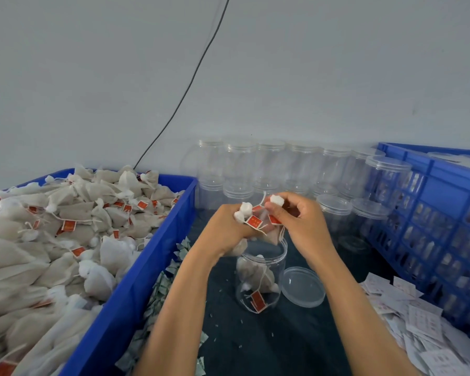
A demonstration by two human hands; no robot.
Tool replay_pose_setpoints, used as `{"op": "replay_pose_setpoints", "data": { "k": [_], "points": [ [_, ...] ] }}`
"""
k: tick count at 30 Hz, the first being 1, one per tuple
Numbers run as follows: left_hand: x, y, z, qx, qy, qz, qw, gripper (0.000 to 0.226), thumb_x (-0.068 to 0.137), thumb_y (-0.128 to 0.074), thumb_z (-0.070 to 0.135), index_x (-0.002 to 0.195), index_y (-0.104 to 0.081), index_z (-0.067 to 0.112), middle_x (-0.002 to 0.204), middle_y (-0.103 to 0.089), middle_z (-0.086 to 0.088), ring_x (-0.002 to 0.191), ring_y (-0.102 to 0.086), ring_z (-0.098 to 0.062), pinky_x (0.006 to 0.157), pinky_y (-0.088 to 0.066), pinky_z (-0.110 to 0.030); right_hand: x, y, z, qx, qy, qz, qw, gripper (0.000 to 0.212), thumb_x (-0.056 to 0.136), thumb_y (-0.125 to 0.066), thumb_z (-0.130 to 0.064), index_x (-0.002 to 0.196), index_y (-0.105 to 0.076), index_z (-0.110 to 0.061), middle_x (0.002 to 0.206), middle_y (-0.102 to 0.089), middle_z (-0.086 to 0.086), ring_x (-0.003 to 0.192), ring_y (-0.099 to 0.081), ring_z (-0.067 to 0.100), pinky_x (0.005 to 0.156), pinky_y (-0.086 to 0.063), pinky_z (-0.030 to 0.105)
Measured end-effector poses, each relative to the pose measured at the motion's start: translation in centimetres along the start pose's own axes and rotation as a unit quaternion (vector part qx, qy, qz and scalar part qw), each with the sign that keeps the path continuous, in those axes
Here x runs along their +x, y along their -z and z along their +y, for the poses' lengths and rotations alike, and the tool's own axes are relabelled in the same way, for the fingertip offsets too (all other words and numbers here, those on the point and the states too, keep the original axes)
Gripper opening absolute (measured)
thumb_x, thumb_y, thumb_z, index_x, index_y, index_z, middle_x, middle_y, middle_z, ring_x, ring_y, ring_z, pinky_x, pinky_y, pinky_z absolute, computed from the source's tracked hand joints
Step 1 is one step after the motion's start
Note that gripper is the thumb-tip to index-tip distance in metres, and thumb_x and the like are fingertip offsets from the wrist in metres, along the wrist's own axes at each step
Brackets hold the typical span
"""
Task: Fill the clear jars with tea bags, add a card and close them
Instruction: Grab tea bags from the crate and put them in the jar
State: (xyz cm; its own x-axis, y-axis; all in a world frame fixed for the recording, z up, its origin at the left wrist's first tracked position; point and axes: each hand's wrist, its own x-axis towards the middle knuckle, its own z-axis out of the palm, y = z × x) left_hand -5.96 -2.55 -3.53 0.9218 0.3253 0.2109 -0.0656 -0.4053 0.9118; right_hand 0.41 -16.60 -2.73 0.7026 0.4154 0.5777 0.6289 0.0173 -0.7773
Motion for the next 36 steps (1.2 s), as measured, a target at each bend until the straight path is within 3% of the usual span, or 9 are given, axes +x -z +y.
{"op": "replay_pose_setpoints", "data": {
  "k": [3, 6, 11, 15, 19, 23, 28, 32, 36],
  "points": [
    [0.5, 0.9, -0.9, -0.012, 0.024, 0.080, 0.996, 0.011, 0.080, -0.078, 0.027, 0.080, -0.070, 0.019, 0.070, -0.069, 0.006, 0.068, -0.060, -0.010, 0.065, -0.047, -0.028, 0.2, 0.3, 0.5, -0.030, -0.056, -0.003, 0.998, 0.011, 0.097, -0.053, -0.021, 0.091, -0.063, -0.021, 0.086, -0.069, -0.006, 0.076, -0.067, 0.002, 0.072, -0.055, 0.018],
    [1.0, 1.8, -1.6, -0.071, 0.036, 0.145, 0.986, 0.017, 0.085, -0.073, 0.034, 0.091, -0.071, 0.018, 0.077, -0.068, 0.004, 0.075, -0.060, -0.014, 0.070, -0.048, -0.030, 0.4, 0.6, 0.3, -0.155, -0.075, -0.158, 0.972, 0.023, 0.098, -0.049, -0.004, 0.087, -0.067, -0.015, 0.084, -0.070, -0.002, 0.074, -0.068, 0.005, 0.078, -0.058, 0.027],
    [1.2, 2.3, -1.8, -0.050, 0.028, 0.168, 0.984, 0.025, 0.092, -0.065, 0.032, 0.104, -0.069, 0.011, 0.088, -0.069, -0.002, 0.074, -0.057, -0.009, 0.064, -0.043, -0.019, 2.7, -1.8, -0.7, -0.453, -0.097, -0.440, 0.769, 0.028, 0.089, -0.044, 0.001, 0.094, -0.070, -0.010, 0.074, -0.056, -0.001, 0.067, -0.051, 0.015, 0.060, -0.041, 0.024],
    [1.0, 2.2, -1.7, -0.084, 0.028, 0.154, 0.984, 0.031, 0.088, -0.068, 0.037, 0.104, -0.070, 0.010, 0.084, -0.067, 0.001, 0.072, -0.056, -0.009, 0.064, -0.043, -0.023, 3.7, -4.0, -1.2, -0.539, -0.132, -0.531, 0.640, 0.030, 0.097, -0.040, -0.008, 0.118, -0.060, -0.001, 0.105, -0.058, 0.013, 0.093, -0.056, 0.026, 0.078, -0.045, 0.035],
    [1.0, 2.1, -1.6, -0.116, 0.025, 0.144, 0.982, 0.031, 0.087, -0.070, 0.034, 0.105, -0.070, 0.009, 0.090, -0.069, -0.002, 0.079, -0.060, -0.013, 0.073, -0.048, -0.027, 4.4, -3.0, -1.9, -0.523, -0.110, -0.528, 0.660, 0.031, 0.092, -0.048, 0.000, 0.115, -0.067, -0.008, 0.108, -0.063, 0.007, 0.091, -0.054, 0.019, 0.072, -0.045, 0.027],
    [1.1, 2.1, -1.6, -0.134, 0.018, 0.146, 0.980, 0.031, 0.086, -0.071, 0.034, 0.104, -0.071, 0.009, 0.089, -0.071, -0.002, 0.080, -0.062, -0.014, 0.071, -0.049, -0.027, 4.6, 0.4, -3.4, -0.404, -0.097, -0.429, 0.802, 0.047, 0.086, -0.045, 0.013, 0.101, -0.077, -0.018, 0.114, -0.070, 0.000, 0.108, -0.062, 0.019, 0.099, -0.048, 0.036],
    [1.2, 2.1, -1.6, -0.111, 0.018, 0.145, 0.983, 0.025, 0.089, -0.067, 0.034, 0.103, -0.069, 0.012, 0.084, -0.068, 0.005, 0.077, -0.062, -0.011, 0.064, -0.046, -0.020, 4.2, 2.9, -4.3, -0.319, -0.100, -0.319, 0.887, 0.053, 0.090, -0.043, 0.010, 0.086, -0.076, -0.032, 0.097, -0.074, -0.004, 0.088, -0.069, 0.008, 0.083, -0.055, 0.021],
    [1.2, 1.9, -1.6, -0.097, 0.025, 0.143, 0.985, 0.025, 0.089, -0.066, 0.038, 0.101, -0.067, 0.016, 0.081, -0.064, 0.011, 0.074, -0.059, -0.007, 0.058, -0.038, -0.014, 3.5, 0.5, -3.2, -0.347, -0.110, -0.349, 0.864, 0.047, 0.084, -0.044, 0.014, 0.091, -0.077, -0.018, 0.086, -0.073, -0.001, 0.072, -0.067, 0.003, 0.071, -0.056, 0.019],
    [1.3, 1.9, -1.7, -0.088, 0.029, 0.142, 0.985, 0.014, 0.089, -0.065, 0.040, 0.083, -0.062, 0.027, 0.078, -0.063, 0.011, 0.071, -0.058, -0.007, 0.056, -0.037, -0.014, 3.9, -2.7, -1.3, -0.513, -0.137, -0.459, 0.712, 0.020, 0.095, -0.048, -0.009, 0.094, -0.067, -0.011, 0.088, -0.060, 0.001, 0.080, -0.054, 0.017, 0.070, -0.044, 0.027]
  ]
}}
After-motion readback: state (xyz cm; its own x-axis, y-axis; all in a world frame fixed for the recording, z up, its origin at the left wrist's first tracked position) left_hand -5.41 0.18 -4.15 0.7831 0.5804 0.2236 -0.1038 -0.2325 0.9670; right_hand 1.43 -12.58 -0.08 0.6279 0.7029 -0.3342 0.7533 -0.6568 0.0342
